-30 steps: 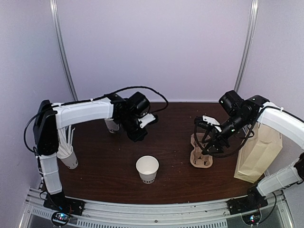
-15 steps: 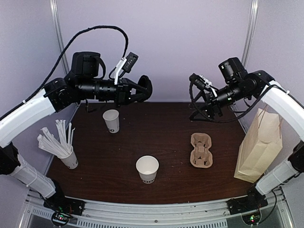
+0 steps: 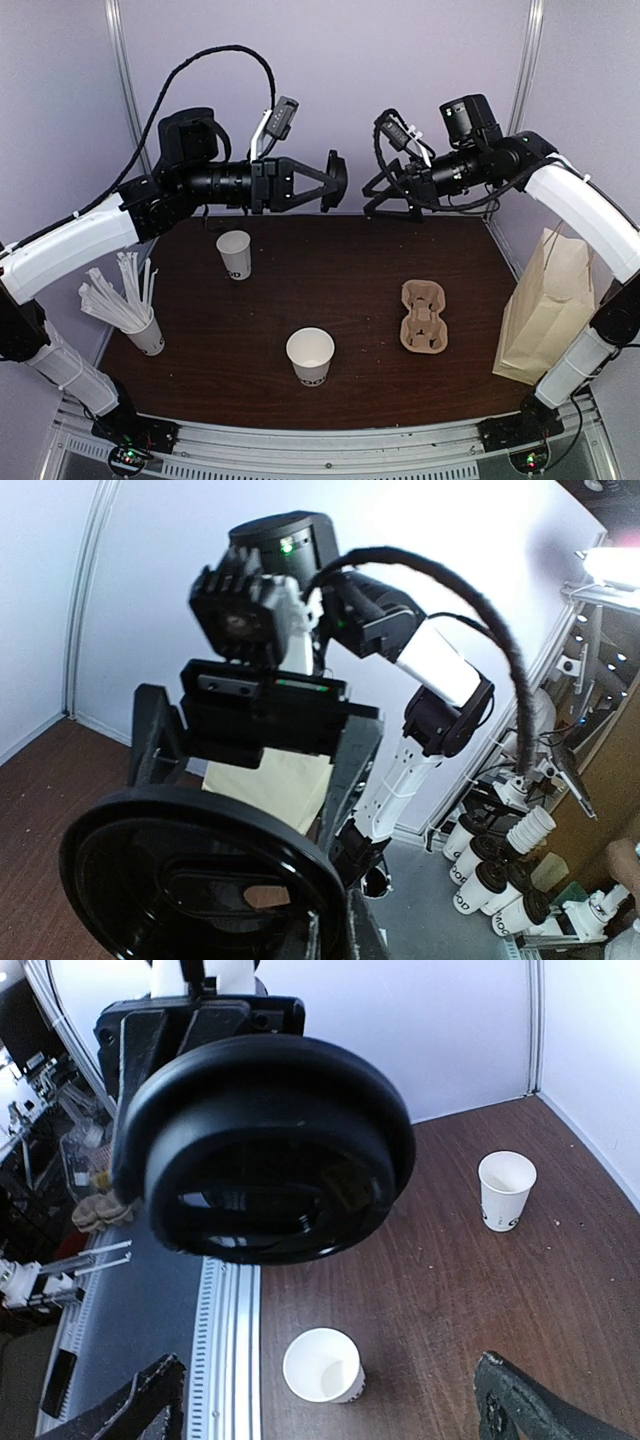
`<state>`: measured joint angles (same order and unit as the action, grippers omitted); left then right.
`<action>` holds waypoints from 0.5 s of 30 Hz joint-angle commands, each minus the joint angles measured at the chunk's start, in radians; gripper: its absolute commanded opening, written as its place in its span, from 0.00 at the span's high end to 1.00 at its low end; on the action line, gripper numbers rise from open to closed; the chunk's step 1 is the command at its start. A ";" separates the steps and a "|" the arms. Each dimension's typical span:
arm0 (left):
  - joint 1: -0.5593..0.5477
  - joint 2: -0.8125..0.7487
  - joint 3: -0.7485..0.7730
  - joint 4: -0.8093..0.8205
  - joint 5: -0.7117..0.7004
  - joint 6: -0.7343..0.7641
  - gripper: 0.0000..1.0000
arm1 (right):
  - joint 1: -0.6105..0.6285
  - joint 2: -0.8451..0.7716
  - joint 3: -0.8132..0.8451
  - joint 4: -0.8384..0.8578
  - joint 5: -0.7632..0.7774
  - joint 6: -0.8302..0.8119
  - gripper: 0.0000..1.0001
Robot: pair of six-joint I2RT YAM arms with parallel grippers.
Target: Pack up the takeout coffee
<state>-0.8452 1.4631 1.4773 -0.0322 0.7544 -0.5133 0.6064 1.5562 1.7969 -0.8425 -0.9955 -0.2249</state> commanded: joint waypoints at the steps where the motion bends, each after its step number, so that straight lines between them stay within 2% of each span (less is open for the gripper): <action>1: 0.000 0.009 -0.026 0.186 0.098 -0.091 0.92 | 0.008 0.018 0.037 0.132 -0.088 0.182 0.00; 4: 0.000 0.010 -0.052 0.252 0.114 -0.126 0.92 | 0.013 0.032 0.039 0.199 -0.131 0.266 0.00; 10: 0.000 0.013 -0.060 0.270 0.117 -0.137 0.92 | 0.025 0.047 0.034 0.322 -0.196 0.411 0.00; 15: 0.000 0.014 -0.069 0.283 0.111 -0.143 0.92 | 0.036 0.050 0.033 0.355 -0.204 0.450 0.01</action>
<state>-0.8452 1.4757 1.4250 0.1745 0.8490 -0.6384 0.6292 1.6009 1.8084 -0.5694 -1.1572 0.1471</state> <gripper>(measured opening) 0.082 0.997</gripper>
